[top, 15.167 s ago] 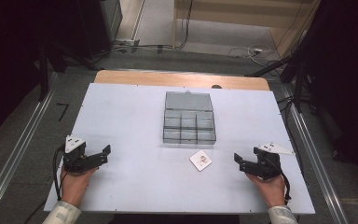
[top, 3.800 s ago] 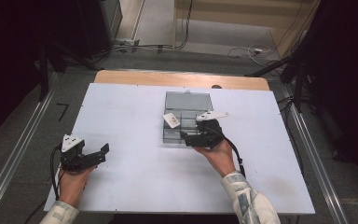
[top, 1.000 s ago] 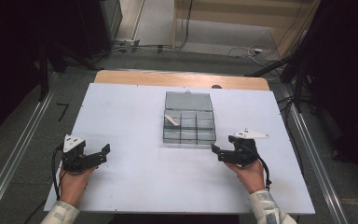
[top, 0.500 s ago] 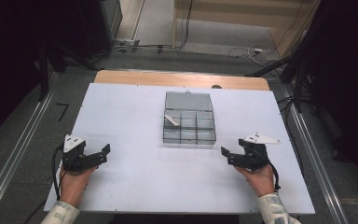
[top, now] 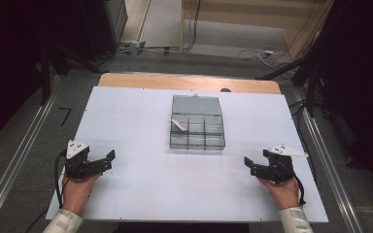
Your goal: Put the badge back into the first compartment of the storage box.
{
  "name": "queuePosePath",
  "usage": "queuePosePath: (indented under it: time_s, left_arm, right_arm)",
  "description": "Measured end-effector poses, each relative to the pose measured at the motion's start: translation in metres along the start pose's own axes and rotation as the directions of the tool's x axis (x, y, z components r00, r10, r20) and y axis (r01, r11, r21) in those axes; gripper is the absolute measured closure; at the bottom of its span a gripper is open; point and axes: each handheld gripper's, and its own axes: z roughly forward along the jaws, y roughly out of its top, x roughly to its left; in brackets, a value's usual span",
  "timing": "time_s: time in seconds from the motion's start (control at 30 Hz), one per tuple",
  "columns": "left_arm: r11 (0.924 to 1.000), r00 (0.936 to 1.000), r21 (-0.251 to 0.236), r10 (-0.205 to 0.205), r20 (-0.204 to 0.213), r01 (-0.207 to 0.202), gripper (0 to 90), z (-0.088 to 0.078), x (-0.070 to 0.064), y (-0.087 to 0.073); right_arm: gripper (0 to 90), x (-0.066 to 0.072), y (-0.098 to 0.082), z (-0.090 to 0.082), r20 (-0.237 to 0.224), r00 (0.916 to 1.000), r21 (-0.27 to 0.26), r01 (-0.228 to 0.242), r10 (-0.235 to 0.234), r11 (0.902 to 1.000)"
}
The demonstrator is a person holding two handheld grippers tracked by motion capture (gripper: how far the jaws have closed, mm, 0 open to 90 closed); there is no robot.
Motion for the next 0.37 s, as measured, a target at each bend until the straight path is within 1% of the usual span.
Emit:
queuePosePath:
  time_s: [0.13,0.23,0.27,0.3,0.37]
  left_arm:
    - [1.0000,1.0000,0.001,0.000,0.000,0.000,5.2,0.000,0.000,0.000]
    - [1.0000,1.0000,0.001,0.000,-0.001,0.000,5.2,-0.001,0.000,0.000]
    - [1.0000,1.0000,0.001,0.001,-0.001,-0.001,5.2,-0.001,0.000,0.000]
    - [1.0000,1.0000,0.001,0.001,-0.003,-0.001,5.1,-0.001,-0.001,0.000]
    - [1.0000,1.0000,-0.002,0.000,-0.002,0.000,5.1,0.000,-0.001,0.001]
  right_arm:
    - [15.8,-0.007,-0.006,-0.005,0.023,0.9997,0.002,-0.006,0.006,1.0000]
    - [13.6,-0.013,-0.014,-0.008,0.059,0.9983,0.010,-0.003,0.003,0.9999]
    - [11.9,-0.017,-0.017,-0.009,0.079,0.9969,0.007,0.006,-0.007,1.0000]
    - [11.5,-0.023,-0.022,-0.008,0.110,0.9939,0.011,0.003,-0.004,0.9999]
    - [11.1,-0.033,-0.027,-0.001,0.151,0.9884,0.041,0.003,-0.009,0.9992]
